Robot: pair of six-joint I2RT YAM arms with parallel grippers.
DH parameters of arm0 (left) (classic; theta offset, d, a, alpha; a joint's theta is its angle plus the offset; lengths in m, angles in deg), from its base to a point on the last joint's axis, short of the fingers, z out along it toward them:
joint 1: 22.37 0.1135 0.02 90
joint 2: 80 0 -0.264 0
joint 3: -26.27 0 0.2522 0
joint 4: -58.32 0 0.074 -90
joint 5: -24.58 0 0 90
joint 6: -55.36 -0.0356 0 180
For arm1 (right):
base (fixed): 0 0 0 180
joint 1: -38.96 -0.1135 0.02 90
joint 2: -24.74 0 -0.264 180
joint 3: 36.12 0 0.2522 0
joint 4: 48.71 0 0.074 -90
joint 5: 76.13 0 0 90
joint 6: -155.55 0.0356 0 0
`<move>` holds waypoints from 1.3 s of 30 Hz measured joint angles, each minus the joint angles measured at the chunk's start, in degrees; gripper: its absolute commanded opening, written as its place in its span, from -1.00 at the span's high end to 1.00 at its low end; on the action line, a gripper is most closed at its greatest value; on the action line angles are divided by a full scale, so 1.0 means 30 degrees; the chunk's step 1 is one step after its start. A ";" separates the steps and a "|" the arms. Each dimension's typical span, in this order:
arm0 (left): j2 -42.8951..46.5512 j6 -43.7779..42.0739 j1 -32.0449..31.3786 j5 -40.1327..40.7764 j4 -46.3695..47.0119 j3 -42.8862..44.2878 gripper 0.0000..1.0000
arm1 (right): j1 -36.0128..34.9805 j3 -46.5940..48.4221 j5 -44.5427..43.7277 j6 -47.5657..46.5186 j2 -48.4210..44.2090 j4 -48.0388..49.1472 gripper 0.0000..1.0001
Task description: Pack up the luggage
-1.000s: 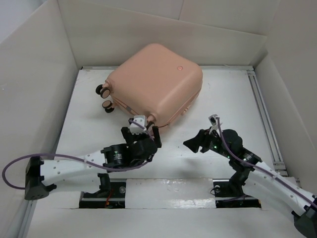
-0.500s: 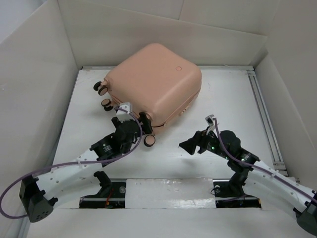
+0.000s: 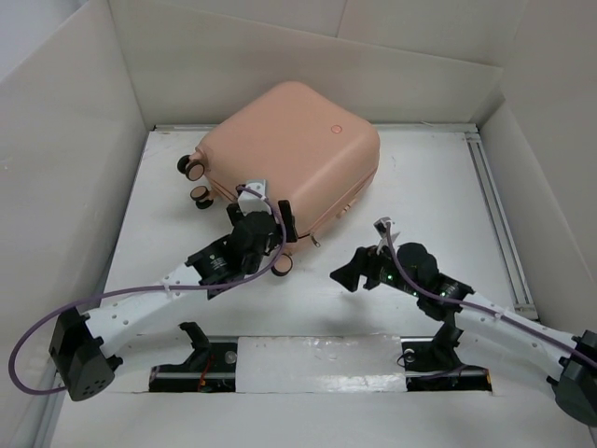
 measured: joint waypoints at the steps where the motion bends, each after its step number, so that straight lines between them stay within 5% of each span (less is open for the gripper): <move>1: -0.0175 -0.0058 0.0000 -0.0007 0.0036 0.0022 -0.56 | -0.0095 0.0000 -0.0022 0.0000 0.0233 0.0058 -0.70; 3: -0.0401 -0.0189 0.0015 -0.0138 -0.0029 0.0022 -0.32 | -0.0350 0.0007 -0.0036 0.0000 0.0692 0.0313 -0.70; 7: -0.0313 -0.0182 0.0015 -0.0758 0.0379 -0.0299 -0.18 | -0.0619 0.0029 -0.0204 0.0000 0.1304 0.0889 -0.70; 12: 0.0182 -0.0087 0.0051 -0.1508 0.1741 -0.1392 0.76 | -0.0867 0.0036 -0.0495 0.0058 0.1413 0.1297 -0.70; 14: 0.0284 -0.0073 0.0160 -0.1770 0.2011 -0.1566 0.96 | -0.0903 0.0036 -0.0641 0.0066 0.1253 0.1355 -0.70; 21: -0.0641 -0.0095 -0.0459 -0.1785 0.1960 -0.0801 1.00 | -0.0903 0.0080 -0.1566 -0.0109 0.0226 0.1304 -0.78; 31: -0.4102 0.0299 -0.3359 -0.2535 -0.0117 0.3446 1.00 | -0.0597 0.2324 -0.4335 -0.2914 0.2798 0.0597 -0.60; 34: -0.3934 0.0401 -0.3410 -0.2754 -0.0335 0.3446 1.00 | 0.0350 0.2375 -0.5042 -0.3402 0.2994 0.0437 -0.46; 39: -0.3395 0.0430 -0.3410 -0.2732 -0.1020 0.3366 1.00 | 0.2871 0.2390 -0.4357 -0.4146 0.3752 0.0816 0.15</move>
